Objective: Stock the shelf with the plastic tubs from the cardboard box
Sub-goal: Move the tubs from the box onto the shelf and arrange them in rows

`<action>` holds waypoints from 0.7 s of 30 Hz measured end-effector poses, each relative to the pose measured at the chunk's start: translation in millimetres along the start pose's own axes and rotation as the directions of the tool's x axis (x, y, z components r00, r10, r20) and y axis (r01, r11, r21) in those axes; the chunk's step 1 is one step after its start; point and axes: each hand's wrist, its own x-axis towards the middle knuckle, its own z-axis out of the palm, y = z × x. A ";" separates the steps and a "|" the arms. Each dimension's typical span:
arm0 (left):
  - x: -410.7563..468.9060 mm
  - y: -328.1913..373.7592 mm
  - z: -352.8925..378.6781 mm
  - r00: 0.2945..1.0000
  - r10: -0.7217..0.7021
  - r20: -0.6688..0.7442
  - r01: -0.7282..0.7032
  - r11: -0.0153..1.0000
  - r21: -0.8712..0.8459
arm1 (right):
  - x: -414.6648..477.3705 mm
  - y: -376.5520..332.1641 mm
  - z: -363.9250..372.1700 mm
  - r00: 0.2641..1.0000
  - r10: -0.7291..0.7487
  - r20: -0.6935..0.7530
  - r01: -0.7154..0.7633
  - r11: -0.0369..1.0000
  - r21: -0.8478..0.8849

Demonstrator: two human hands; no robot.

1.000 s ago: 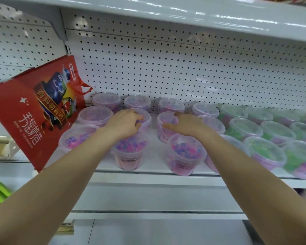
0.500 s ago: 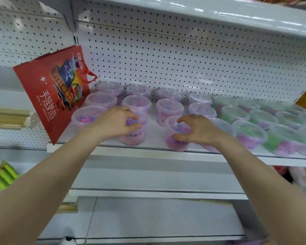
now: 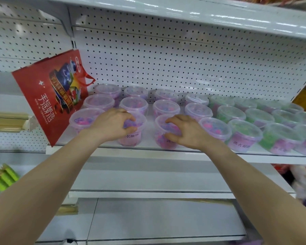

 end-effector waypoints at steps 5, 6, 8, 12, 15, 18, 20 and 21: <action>29.9 11.9 0.9 1.000 -0.001 -0.026 0.002 1.000 0.021 | 1.3 24.6 -7.7 0.980 -0.002 -0.197 0.019 0.996 0.084; 38.8 17.9 3.0 0.999 0.015 -0.037 -0.015 1.000 0.008 | 3.5 37.4 -11.0 0.967 0.018 -0.253 0.002 0.997 0.078; 59.1 32.9 8.3 0.997 0.066 -0.037 -0.066 0.998 -0.012 | 10.3 70.0 -18.8 0.944 0.071 -0.323 -0.066 0.997 0.027; 108.3 72.4 22.2 0.997 0.081 0.019 -0.080 0.996 -0.036 | 27.6 138.7 -33.9 0.928 0.309 -0.209 -0.325 0.944 -0.049; 146.0 92.4 37.9 0.996 0.053 0.065 -0.050 0.998 -0.047 | 45.7 177.6 -38.9 0.925 0.347 -0.156 -0.359 0.932 -0.057; 181.0 98.7 53.3 0.990 -0.014 0.138 0.018 0.999 -0.027 | 74.3 203.0 -37.6 0.922 0.387 -0.026 -0.387 0.913 -0.125; 199.3 100.5 61.1 0.982 -0.065 0.178 0.064 0.998 0.012 | 94.7 214.9 -33.5 0.913 0.404 0.053 -0.394 0.909 -0.134; 206.8 100.3 63.9 0.977 -0.088 0.194 0.085 0.996 0.023 | 103.5 219.6 -31.0 0.911 0.404 0.078 -0.395 0.912 -0.108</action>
